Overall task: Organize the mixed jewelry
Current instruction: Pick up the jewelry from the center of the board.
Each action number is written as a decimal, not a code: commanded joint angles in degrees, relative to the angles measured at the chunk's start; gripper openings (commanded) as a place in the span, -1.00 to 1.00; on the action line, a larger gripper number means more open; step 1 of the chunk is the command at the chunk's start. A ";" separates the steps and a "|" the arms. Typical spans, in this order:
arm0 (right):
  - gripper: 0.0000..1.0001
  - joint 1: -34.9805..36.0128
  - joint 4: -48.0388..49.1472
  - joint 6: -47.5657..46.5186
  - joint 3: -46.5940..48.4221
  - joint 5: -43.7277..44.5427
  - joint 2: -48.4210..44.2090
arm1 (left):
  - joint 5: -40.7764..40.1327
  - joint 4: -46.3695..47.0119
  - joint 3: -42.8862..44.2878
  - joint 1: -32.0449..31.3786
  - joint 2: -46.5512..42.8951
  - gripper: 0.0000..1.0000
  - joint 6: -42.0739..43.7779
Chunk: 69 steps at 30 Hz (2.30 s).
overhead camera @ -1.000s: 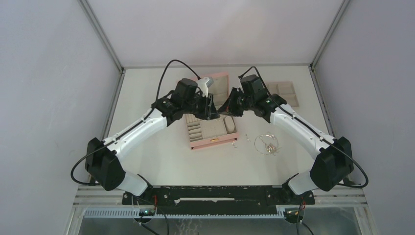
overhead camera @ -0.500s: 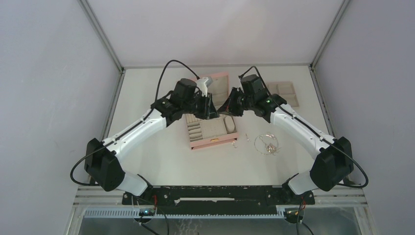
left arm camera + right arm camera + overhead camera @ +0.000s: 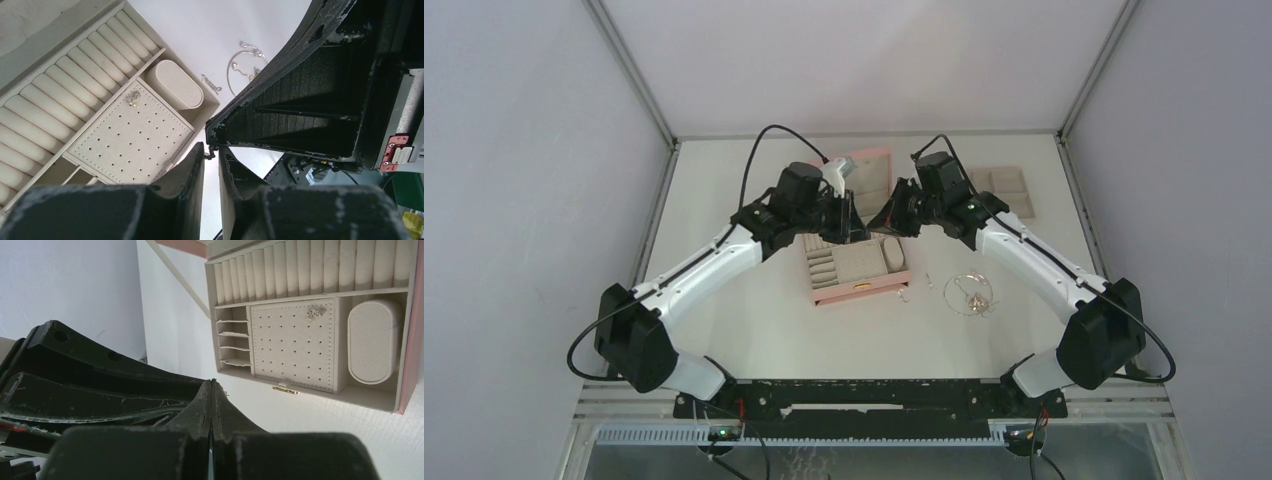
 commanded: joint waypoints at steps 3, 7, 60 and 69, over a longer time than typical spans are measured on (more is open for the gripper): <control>-1.00 0.44 2.05 0.20 1.73 -1.58 0.09 | -0.07 3.30 -1.11 1.00 -3.69 -0.57 -1.40; -1.00 0.48 2.19 0.29 1.69 -1.74 0.10 | 0.41 4.12 -1.66 1.19 -3.87 -0.63 -1.78; -0.02 -15.10 -6.61 -4.44 -7.38 10.09 -12.75 | 18.57 -13.97 3.87 7.52 -3.53 -1.00 30.45; -0.19 -14.63 4.72 -11.45 -7.63 -13.88 -10.12 | 28.23 -15.36 8.47 8.16 -3.14 -1.00 28.36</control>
